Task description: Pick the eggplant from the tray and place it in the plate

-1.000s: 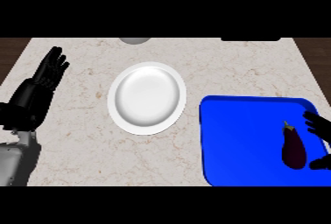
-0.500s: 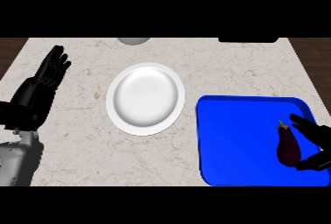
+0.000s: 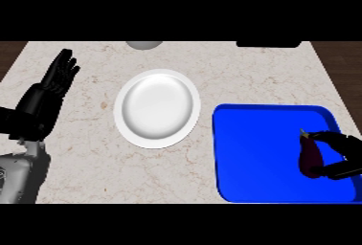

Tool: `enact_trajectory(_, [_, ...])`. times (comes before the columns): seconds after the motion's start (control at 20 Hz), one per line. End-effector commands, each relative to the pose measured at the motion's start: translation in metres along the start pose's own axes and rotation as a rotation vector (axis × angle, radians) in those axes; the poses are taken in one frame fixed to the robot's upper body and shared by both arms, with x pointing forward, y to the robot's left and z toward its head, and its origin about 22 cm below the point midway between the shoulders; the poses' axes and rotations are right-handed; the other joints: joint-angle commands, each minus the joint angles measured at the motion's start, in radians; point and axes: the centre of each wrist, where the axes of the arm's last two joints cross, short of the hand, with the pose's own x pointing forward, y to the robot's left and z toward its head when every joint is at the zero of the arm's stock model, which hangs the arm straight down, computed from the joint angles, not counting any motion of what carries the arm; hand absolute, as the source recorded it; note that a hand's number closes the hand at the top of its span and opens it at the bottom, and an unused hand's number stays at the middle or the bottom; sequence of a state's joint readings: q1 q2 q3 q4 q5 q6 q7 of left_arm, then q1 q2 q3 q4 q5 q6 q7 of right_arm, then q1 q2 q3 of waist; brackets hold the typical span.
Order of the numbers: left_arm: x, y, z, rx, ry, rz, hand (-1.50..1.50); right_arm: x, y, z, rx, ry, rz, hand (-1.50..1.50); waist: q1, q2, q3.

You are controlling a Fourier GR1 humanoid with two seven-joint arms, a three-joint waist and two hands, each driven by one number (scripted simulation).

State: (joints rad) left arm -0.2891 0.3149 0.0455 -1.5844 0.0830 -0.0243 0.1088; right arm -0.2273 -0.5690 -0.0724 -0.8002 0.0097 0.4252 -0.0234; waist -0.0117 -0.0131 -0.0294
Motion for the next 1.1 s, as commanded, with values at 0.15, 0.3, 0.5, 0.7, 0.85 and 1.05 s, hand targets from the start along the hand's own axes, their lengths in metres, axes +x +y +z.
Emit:
enact_trajectory(0.15, [-0.001, 0.013, 0.003, 0.034, 0.022, -0.026, 0.0, -0.032, 0.052, 0.003, -0.31, 0.24, 0.178, 1.5, -0.024, -0.002, 0.019])
enact_trajectory(0.3, [-0.005, 0.016, 0.006, 0.052, 0.043, -0.04, 0.0, -0.064, 0.033, 0.032, -0.412, 0.438, 0.333, 1.5, -0.074, -0.004, -0.001])
enact_trajectory(0.5, [-0.006, 0.02, 0.01, 0.065, 0.054, -0.051, 0.0, -0.055, 0.047, 0.033, -0.56, 0.411, 0.466, 1.5, -0.079, -0.02, 0.001])
enact_trajectory(0.7, [-0.006, 0.029, 0.012, 0.1, 0.059, -0.044, 0.0, -0.042, 0.08, 0.03, -0.666, 0.343, 0.523, 1.5, -0.085, -0.025, 0.003])
enact_trajectory(0.85, [-0.005, 0.027, 0.013, 0.081, 0.056, -0.038, 0.0, -0.015, 0.117, 0.023, -0.727, 0.231, 0.488, 1.5, -0.082, -0.029, 0.007])
enact_trajectory(1.05, [-0.004, 0.024, 0.012, 0.079, 0.051, -0.052, 0.0, 0.039, 0.158, 0.02, -0.789, 0.02, 0.45, 1.5, -0.069, -0.031, 0.009])
